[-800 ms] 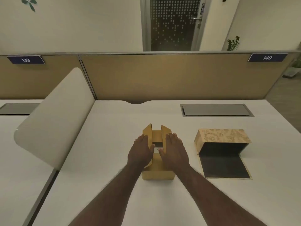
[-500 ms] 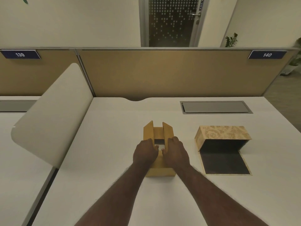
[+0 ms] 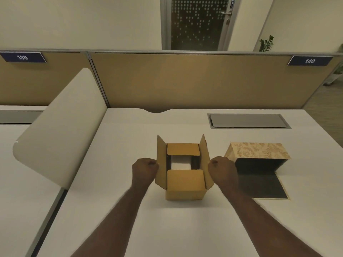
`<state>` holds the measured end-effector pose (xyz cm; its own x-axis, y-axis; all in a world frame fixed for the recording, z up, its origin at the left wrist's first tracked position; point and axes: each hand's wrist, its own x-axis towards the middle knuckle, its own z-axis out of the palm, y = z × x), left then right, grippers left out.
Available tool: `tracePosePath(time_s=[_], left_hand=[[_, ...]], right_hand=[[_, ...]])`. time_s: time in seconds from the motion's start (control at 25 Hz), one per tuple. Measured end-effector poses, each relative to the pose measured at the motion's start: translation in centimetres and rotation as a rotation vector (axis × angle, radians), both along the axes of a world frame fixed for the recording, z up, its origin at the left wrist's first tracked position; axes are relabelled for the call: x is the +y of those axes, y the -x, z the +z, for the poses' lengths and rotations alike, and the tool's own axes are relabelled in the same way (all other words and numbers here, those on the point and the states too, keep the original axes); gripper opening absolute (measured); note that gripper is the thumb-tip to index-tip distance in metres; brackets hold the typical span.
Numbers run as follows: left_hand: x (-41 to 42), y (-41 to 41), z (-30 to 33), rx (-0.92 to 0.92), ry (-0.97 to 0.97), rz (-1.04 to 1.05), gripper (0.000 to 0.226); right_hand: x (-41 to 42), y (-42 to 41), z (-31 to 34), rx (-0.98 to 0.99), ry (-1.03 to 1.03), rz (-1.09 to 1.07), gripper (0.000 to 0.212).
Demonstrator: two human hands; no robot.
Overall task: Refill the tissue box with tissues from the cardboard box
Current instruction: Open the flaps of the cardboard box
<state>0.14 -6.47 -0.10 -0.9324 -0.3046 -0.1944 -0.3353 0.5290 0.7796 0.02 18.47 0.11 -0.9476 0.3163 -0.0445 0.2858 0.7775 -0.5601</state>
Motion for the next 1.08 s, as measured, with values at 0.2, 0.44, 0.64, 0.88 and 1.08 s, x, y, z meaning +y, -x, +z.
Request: tracePosePath(time_s=[0.2, 0.44, 0.64, 0.88, 1.08], left_hand=[[-2.1, -0.5, -2.3, -0.05, -0.082, 0.136, 0.016], [-2.2, -0.5, -4.7, -0.163, -0.136, 0.194, 0.016], [-2.0, 2.0, -2.4, -0.018, 0.149, -0.045, 0.065], [1.4, 6.7, 1.5, 0.32, 0.519, -0.467, 0.053], [4.4, 8.5, 0.5, 0.227, 0.668, -0.67, 0.053]], right_hand=[[3.2, -0.1, -1.6, -0.009, 0.086, -0.137, 0.027], [4.5, 0.4, -3.3, -0.134, 0.118, -0.168, 0.031], [3.3, 0.4, -0.8, -0.021, 0.125, -0.171, 0.039], [-0.5, 2.0, 3.1, 0.26, -0.149, 0.25, 0.03], [-3.6, 2.1, 0.8, 0.008, -0.388, 0.688, 0.028]])
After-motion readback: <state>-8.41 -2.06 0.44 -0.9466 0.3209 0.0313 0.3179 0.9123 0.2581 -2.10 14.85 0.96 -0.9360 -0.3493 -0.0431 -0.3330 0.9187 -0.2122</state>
